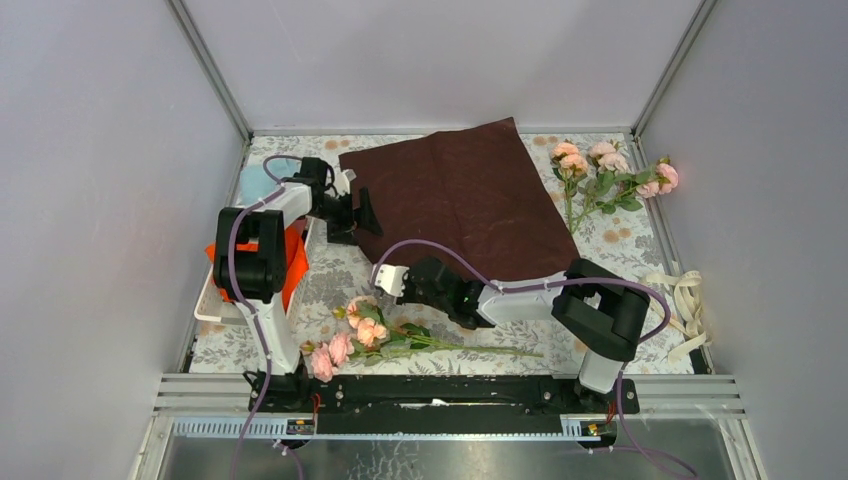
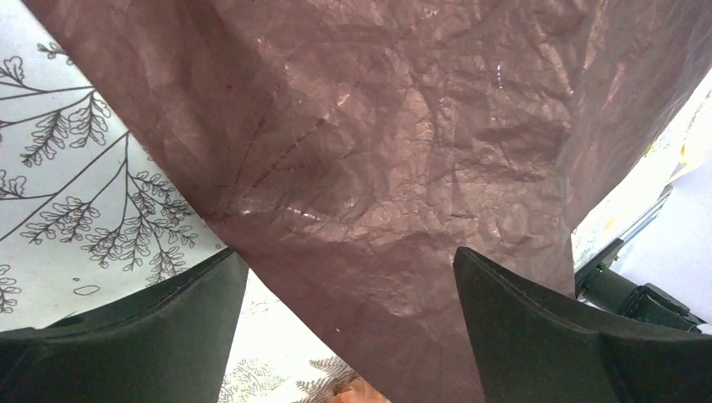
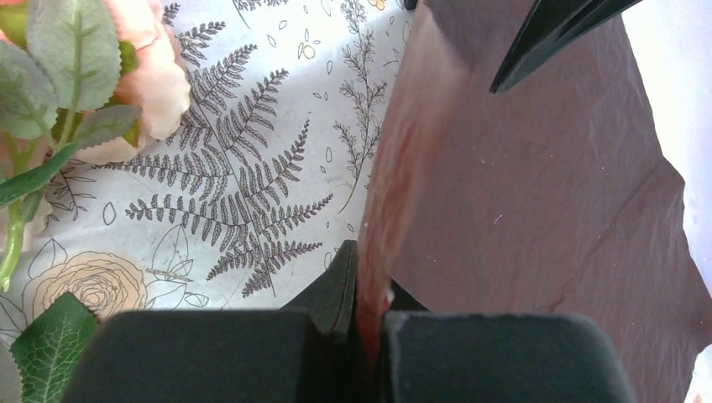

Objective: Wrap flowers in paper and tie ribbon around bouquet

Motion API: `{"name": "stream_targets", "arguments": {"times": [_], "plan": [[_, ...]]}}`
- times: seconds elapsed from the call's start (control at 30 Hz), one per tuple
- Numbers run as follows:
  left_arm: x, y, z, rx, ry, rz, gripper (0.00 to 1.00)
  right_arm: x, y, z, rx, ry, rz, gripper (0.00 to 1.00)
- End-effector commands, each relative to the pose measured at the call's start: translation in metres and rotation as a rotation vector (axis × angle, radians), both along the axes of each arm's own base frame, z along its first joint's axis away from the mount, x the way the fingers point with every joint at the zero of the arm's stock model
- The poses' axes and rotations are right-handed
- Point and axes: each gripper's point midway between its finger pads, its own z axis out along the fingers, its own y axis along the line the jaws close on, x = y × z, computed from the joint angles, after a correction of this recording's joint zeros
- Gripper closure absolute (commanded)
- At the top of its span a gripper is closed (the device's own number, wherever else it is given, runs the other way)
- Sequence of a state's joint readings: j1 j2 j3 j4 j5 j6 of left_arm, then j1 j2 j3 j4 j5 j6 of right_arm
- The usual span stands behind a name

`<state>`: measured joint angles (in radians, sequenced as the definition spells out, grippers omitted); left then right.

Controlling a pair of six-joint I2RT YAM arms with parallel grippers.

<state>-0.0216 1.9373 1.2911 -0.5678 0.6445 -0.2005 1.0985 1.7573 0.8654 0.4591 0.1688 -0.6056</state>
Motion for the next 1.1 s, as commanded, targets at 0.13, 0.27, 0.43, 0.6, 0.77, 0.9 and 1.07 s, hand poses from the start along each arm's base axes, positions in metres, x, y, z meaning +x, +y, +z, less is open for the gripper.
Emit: {"name": "stream_targets", "arguments": {"times": [0.13,0.27,0.43,0.6,0.77,0.9,1.07], "plan": [[-0.002,-0.002,-0.006,-0.016,0.005,0.001,0.03,-0.01,0.021,0.031,0.081,-0.095,0.149,0.98],[-0.009,-0.005,-0.003,-0.036,0.031,-0.013,0.28,-0.013,0.022,0.035,0.085,-0.111,0.182,0.95],[-0.019,-0.007,0.002,-0.062,0.055,-0.029,0.95,-0.017,0.017,0.039,0.083,-0.105,0.181,0.58],[-0.019,0.017,0.006,-0.07,0.079,0.077,1.0,-0.043,0.01,0.081,0.189,0.073,0.163,0.17],[-0.009,0.044,0.018,-0.166,0.055,0.287,1.0,-0.062,-0.022,0.147,0.41,0.301,0.036,0.0],[-0.018,0.038,0.017,-0.226,0.068,0.37,1.0,0.015,-0.103,0.141,0.574,0.477,-0.46,0.0],[-0.017,0.028,0.01,-0.268,0.048,0.424,1.0,0.066,-0.219,0.101,0.769,0.576,-1.019,0.0]]}}
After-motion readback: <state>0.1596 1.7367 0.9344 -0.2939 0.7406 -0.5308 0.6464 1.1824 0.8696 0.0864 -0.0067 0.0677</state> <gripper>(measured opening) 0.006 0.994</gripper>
